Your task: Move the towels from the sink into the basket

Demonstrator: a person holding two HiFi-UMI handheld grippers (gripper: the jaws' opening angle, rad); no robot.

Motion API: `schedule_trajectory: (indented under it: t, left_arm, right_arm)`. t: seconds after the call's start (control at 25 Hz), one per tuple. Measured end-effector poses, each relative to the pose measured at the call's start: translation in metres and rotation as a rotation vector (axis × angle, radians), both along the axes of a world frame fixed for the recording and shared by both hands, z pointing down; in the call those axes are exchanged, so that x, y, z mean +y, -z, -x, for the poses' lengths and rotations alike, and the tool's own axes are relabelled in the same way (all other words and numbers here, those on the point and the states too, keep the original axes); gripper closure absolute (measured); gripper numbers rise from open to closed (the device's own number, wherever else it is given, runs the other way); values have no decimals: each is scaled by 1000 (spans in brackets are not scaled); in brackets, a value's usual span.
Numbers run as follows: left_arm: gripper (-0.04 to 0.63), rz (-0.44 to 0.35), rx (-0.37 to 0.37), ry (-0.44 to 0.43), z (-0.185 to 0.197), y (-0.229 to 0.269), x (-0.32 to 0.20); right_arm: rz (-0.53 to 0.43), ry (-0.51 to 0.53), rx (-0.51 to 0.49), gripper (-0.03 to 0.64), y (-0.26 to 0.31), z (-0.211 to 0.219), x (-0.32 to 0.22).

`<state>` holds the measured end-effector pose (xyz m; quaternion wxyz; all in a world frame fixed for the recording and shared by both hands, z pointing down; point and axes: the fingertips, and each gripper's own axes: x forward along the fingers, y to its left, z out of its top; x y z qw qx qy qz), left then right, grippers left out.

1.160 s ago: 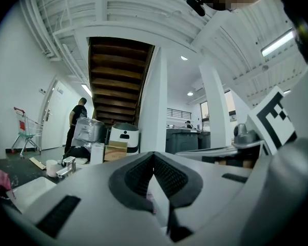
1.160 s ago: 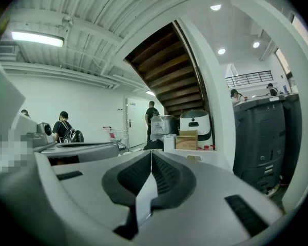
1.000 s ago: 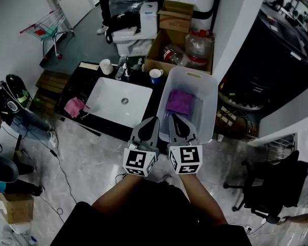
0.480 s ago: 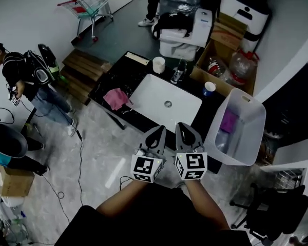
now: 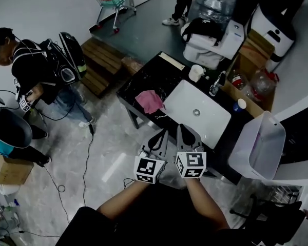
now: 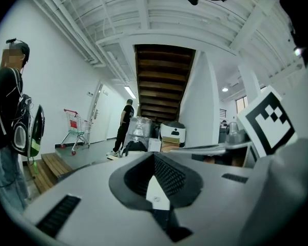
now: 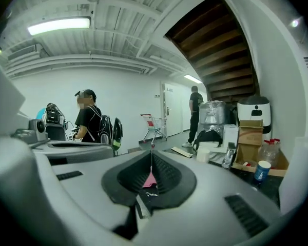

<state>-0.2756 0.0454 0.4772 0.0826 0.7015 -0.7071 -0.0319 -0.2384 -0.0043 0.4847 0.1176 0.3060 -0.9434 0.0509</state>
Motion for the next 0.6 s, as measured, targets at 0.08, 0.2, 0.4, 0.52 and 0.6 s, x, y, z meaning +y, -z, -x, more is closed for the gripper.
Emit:
schedule_trajectory:
  t: [0.08, 0.2, 0.4, 0.52, 0.6]
  left_arm:
    - [592, 2, 5, 29, 25, -6, 7]
    - [592, 10, 19, 70, 55, -14, 15]
    - [592, 9, 27, 105, 85, -22, 17]
    - [592, 13, 39, 127, 97, -29, 10]
    - [592, 20, 41, 137, 105, -33, 6]
  right_arm:
    - [10, 13, 21, 597, -11, 24, 6]
    - [21, 38, 39, 597, -19, 52, 14]
    - [36, 96, 49, 595, -25, 85, 15]
    - [62, 124, 46, 595, -33, 100, 5]
    - [74, 130, 52, 595, -41, 111, -3]
